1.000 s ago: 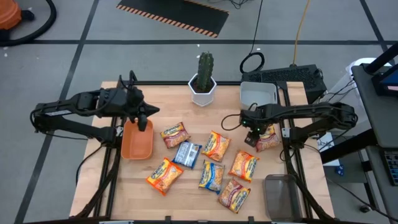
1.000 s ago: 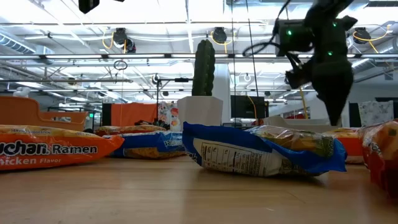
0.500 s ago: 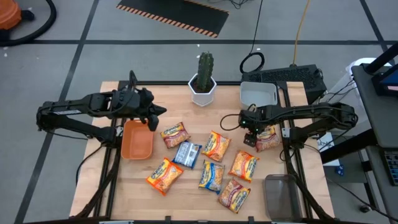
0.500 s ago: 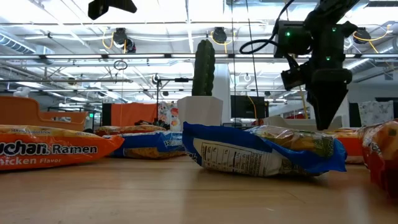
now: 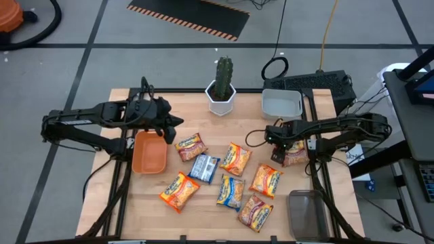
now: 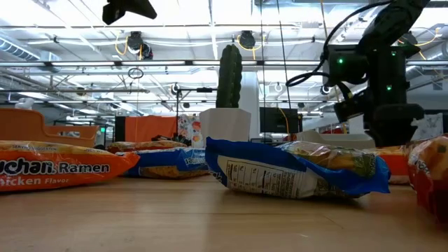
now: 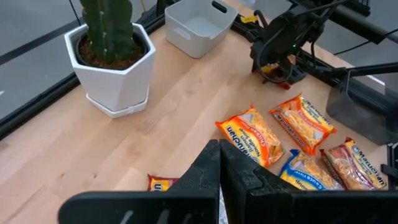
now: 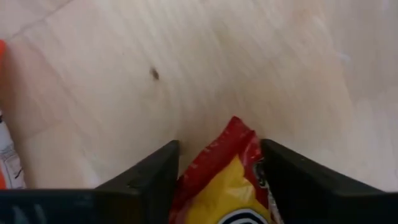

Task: Sort Maruchan noodles
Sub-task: Put the top right red noodle pack into the orange bin

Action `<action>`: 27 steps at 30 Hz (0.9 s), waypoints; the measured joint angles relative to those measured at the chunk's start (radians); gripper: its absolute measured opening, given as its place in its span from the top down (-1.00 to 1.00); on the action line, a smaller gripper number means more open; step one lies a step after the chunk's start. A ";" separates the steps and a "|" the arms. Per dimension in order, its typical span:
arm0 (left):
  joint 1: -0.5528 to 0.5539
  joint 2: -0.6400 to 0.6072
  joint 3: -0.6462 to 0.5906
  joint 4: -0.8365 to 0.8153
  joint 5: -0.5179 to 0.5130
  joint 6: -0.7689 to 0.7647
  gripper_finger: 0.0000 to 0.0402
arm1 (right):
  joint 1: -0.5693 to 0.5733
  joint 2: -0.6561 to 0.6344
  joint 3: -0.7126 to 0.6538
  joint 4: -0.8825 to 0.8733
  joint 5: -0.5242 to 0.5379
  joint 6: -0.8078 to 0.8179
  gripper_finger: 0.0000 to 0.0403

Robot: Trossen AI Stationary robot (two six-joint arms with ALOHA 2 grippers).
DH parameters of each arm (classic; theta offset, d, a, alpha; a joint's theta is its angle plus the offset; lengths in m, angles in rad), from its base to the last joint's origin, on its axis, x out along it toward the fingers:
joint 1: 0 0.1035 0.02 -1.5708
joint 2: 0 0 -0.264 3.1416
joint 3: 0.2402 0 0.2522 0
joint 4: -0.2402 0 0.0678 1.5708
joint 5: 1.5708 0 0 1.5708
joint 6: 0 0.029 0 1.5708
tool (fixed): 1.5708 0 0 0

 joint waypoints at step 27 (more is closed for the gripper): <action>0.091 0.023 -0.001 0.130 0.114 0.041 0.98 | 0.085 -0.096 0.190 0.461 0.024 0.699 0.99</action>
